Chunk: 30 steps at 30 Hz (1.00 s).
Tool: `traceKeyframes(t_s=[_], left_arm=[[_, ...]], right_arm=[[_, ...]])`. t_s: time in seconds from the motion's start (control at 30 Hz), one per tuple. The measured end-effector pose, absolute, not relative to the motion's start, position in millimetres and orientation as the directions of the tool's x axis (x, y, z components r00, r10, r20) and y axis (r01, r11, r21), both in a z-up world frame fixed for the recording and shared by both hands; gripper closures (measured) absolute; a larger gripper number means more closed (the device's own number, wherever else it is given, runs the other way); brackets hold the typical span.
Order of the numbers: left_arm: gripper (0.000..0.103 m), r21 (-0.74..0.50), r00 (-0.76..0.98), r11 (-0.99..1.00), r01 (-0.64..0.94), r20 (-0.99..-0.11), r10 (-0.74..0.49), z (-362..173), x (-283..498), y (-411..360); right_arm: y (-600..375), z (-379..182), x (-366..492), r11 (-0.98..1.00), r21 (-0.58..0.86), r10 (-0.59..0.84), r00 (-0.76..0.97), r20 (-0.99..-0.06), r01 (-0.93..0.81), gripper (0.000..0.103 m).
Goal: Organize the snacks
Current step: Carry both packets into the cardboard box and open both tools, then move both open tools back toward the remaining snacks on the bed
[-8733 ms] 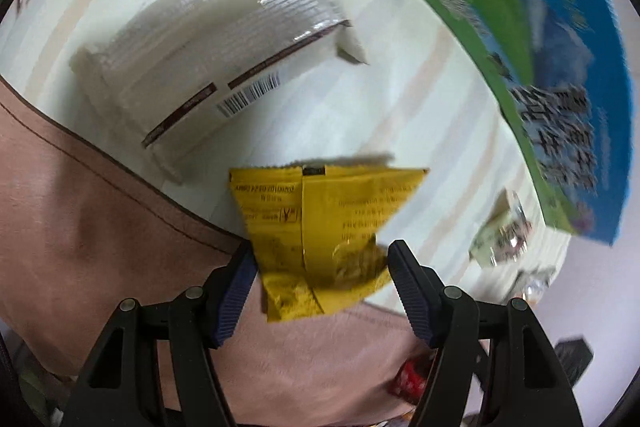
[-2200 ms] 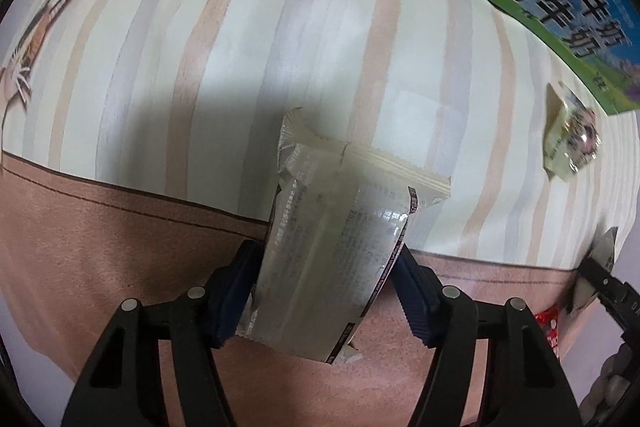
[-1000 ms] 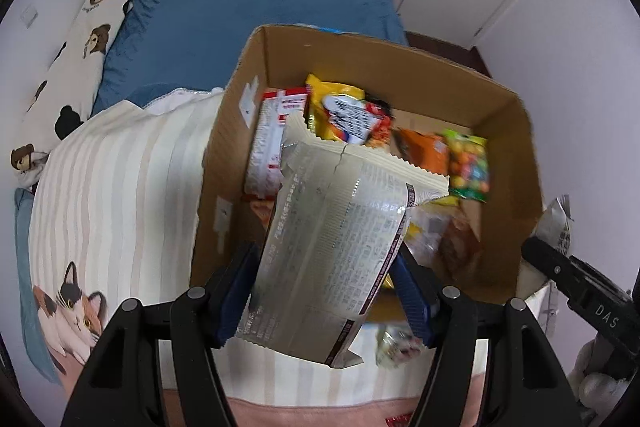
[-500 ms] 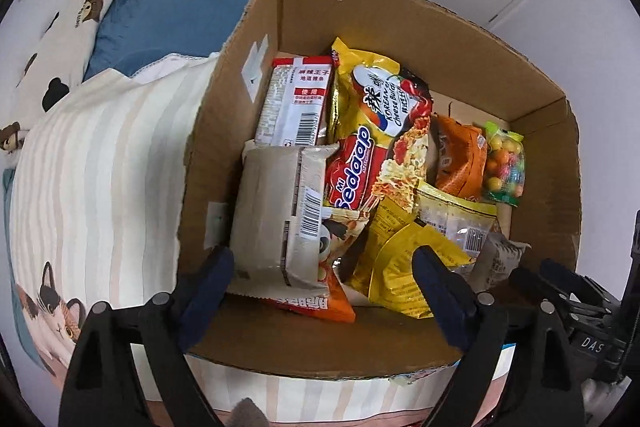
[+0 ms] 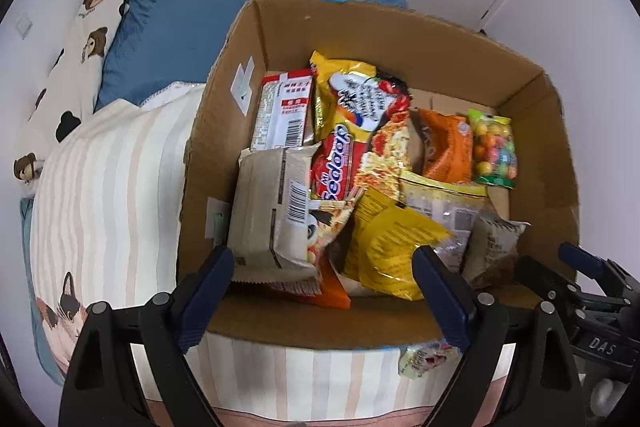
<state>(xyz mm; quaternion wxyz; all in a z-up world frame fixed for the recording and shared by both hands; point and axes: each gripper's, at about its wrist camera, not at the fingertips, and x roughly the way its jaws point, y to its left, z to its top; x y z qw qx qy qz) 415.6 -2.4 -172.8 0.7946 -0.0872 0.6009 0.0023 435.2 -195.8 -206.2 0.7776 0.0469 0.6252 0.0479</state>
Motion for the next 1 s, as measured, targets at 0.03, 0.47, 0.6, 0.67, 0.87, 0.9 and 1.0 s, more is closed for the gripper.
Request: traceKeyframes(t_s=[0.03, 0.47, 0.6, 0.67, 0.87, 0.9, 1.0], left_arm=[[0.012, -0.122, 0.299, 0.987, -0.106, -0.950, -0.085, -167.0, 411.1, -4.0], [0.012, -0.032, 0.495, 0.997, -0.076, -0.869, 0.009, -101.8, 349.2, -24.2], [0.012, -0.039, 0.528, 0.997, -0.072, -0.849, 0.005, -84.5, 327.9, -28.7], [0.012, -0.039, 0.545, 0.997, -0.071, -0.838, 0.006, -76.5, 318.3, -30.9], [0.012, -0.042, 0.589, 0.996, -0.076, -0.808, 0.010, -52.4, 292.6, -34.5], [0.012, -0.047, 0.592, 0.996, -0.076, -0.806, 0.007, -50.1, 289.4, -34.5], [0.012, -0.058, 0.602, 0.995, -0.076, -0.799, -0.001, -45.3, 277.2, -35.2]], right_arm=[[-196.3, -202.4, 432.4, 0.991, 0.131, 0.131, 0.223, -0.966, -0.016, 0.003], [-192.6, -144.2, 374.4, 0.995, 0.095, 0.100, 0.391, -0.915, -0.034, 0.003], [-192.7, -121.2, 353.4, 0.994, 0.104, 0.111, 0.442, -0.890, -0.040, 0.003], [-192.5, -108.5, 342.7, 0.994, 0.103, 0.113, 0.468, -0.877, -0.046, 0.003], [-192.0, -83.7, 313.4, 0.991, 0.120, 0.135, 0.510, -0.849, -0.062, 0.003], [-192.8, -81.3, 308.5, 0.990, 0.127, 0.140, 0.513, -0.847, -0.062, 0.003], [-196.2, -76.0, 291.5, 0.988, 0.144, 0.155, 0.521, -0.839, -0.061, 0.003]])
